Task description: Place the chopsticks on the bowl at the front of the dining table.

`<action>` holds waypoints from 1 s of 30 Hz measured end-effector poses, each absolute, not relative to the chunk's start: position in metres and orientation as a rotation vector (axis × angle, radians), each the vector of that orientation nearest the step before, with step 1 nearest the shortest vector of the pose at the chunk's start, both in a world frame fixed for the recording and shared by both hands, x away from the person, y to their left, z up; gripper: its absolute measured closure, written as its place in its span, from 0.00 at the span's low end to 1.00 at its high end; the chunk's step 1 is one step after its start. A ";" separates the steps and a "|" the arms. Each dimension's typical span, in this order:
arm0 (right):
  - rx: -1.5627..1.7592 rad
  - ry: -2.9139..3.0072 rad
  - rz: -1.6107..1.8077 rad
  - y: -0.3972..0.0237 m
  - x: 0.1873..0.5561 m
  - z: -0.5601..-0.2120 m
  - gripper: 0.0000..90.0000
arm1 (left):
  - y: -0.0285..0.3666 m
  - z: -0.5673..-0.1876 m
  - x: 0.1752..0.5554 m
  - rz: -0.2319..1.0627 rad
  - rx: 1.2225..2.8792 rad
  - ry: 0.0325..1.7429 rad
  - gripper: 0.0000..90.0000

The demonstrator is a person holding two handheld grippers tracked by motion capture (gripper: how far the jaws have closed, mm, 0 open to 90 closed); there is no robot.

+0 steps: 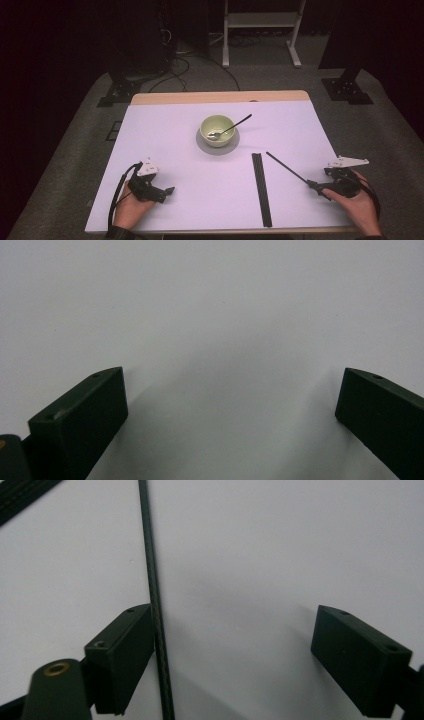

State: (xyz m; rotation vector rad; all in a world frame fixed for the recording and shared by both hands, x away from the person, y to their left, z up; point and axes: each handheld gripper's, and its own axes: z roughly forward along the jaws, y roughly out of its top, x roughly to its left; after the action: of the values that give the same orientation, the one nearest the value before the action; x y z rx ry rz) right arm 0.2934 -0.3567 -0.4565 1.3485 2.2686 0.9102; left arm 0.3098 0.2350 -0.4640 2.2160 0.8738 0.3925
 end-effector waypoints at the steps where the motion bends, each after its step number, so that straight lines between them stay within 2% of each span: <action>1: 1.347 2.267 0.914 -0.356 0.294 -0.456 0.18 | 0.235 -0.464 0.310 0.393 2.215 0.874 0.00; 4: 1.330 2.270 0.925 -0.352 0.295 -0.455 0.19 | 0.235 -0.464 0.310 0.392 2.216 0.874 0.00; 22: 1.232 2.342 1.018 -0.329 0.312 -0.449 0.59 | 0.235 -0.464 0.310 0.392 2.216 0.874 0.00; 30: 1.207 2.378 1.045 -0.322 0.318 -0.447 0.74 | 0.235 -0.464 0.310 0.391 2.217 0.875 0.00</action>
State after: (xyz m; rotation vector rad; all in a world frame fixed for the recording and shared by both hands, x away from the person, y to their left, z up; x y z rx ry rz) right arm 0.3179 -0.3218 -0.4472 1.2072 2.3780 1.0449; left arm 0.3098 0.2350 -0.4640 2.2169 0.8747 0.3914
